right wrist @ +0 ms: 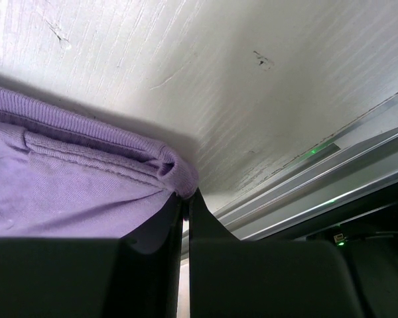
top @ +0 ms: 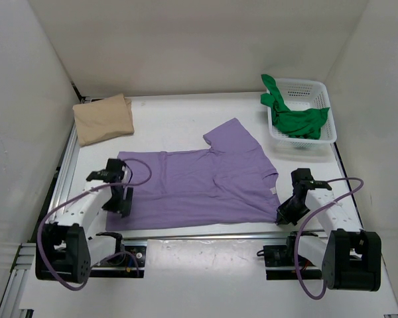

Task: Fold and stack the t-shirts
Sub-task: Fold the flattened tshirt in 1/3 of the way

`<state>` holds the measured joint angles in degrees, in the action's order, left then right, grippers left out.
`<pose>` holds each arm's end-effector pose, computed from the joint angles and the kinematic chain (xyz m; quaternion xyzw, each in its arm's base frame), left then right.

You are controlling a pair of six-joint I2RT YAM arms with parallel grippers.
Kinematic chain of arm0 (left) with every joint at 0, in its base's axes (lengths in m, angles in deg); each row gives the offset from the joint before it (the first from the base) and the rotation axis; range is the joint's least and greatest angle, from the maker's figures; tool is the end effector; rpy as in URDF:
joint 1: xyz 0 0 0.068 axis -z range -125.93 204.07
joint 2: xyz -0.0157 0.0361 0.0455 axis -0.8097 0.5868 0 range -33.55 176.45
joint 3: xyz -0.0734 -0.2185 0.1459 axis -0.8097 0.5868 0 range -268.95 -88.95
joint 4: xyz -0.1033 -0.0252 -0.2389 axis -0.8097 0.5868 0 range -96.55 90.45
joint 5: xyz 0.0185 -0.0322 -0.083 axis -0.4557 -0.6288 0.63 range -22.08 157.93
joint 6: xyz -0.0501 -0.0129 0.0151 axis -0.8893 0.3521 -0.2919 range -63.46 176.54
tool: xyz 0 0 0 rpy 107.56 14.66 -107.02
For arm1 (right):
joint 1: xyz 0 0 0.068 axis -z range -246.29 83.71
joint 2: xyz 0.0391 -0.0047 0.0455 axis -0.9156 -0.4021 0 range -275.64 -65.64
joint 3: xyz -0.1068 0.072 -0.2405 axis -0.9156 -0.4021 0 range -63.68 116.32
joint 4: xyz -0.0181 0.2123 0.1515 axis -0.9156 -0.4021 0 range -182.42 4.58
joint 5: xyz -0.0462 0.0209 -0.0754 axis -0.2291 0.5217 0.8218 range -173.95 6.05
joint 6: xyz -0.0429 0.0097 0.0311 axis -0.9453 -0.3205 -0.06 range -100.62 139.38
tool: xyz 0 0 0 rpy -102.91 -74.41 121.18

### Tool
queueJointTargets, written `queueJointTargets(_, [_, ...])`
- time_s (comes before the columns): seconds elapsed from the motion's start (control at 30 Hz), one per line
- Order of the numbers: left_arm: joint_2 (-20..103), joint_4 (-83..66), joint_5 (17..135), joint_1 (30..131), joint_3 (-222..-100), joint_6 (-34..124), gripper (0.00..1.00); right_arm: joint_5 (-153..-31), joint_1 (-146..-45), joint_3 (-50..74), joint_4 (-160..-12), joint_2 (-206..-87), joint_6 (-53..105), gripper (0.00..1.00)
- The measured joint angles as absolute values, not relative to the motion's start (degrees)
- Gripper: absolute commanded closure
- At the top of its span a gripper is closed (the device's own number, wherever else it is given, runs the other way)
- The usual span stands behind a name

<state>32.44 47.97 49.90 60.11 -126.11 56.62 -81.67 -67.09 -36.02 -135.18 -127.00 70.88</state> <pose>0.1690 -0.0067 0.1819 0.0435 0.9851 0.1532 0.0653 0.1431 0.0006 0.1504 0.4285 0.9015 0.0073 0.0599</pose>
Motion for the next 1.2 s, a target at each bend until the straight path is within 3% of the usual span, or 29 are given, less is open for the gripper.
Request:
queueJointTargets(0.1, [30.19,49.5,50.21,54.58,-119.49,56.64,0.0,-81.58,-67.09,-35.69,-135.22,-127.59,70.4,1.0])
queueJointTargets(0.3, [31.24,48.52,52.94,45.71,-119.51,56.75,0.0,-81.6,-67.09,-35.56,-135.18,-127.86,69.77,1.0])
queueJointTargets(0.4, [35.59,48.85,54.95,44.61,-121.24,57.21,0.13,-81.6,-67.09,-35.3,-135.2,-128.45,69.66,1.0])
queueJointTargets(0.43, [37.3,48.93,55.7,44.46,-121.96,57.42,0.19,-81.6,-67.09,-35.21,-135.22,-128.62,69.57,1.0])
queueJointTargets(0.47, [38.45,49.0,56.33,44.44,-122.42,57.56,0.38,-81.62,-67.09,-35.17,-135.24,-128.71,69.53,1.0])
queueJointTargets(0.6, [40.42,47.77,60.22,44.77,-122.7,56.92,0.9,-81.52,-67.11,-35.06,-135.57,-128.62,69.53,1.0])
queueJointTargets(1.03, [33.19,50.22,58.78,41.64,-121.7,56.46,0.9,-78.56,-67.24,-32.68,-148.31,-114.72,73.84,1.0])
queueJointTargets(1.07, [33.21,50.88,58.71,41.64,-121.7,56.46,0.86,-78.24,-67.33,-31.89,-149.65,-113.85,74.27,0.99])
queueJointTargets(1.1, [33.21,51.47,58.69,41.64,-121.7,56.46,0.82,-78.0,-67.42,-31.12,-150.72,-113.23,74.53,0.94])
queueJointTargets(1.13, [33.21,51.97,58.65,41.64,-121.7,56.53,0.74,-77.87,-67.44,-30.56,-151.52,-112.82,74.84,0.71])
queueJointTargets(1.17, [33.21,52.41,58.49,41.64,-121.68,56.48,0.64,-77.73,-67.44,-30.05,-152.2,-112.71,75.28,0.58])
queueJointTargets(1.2, [33.21,52.82,57.99,41.64,-121.68,56.55,0.45,-76.99,-67.48,-29.75,-152.79,-112.77,75.37,0.47])
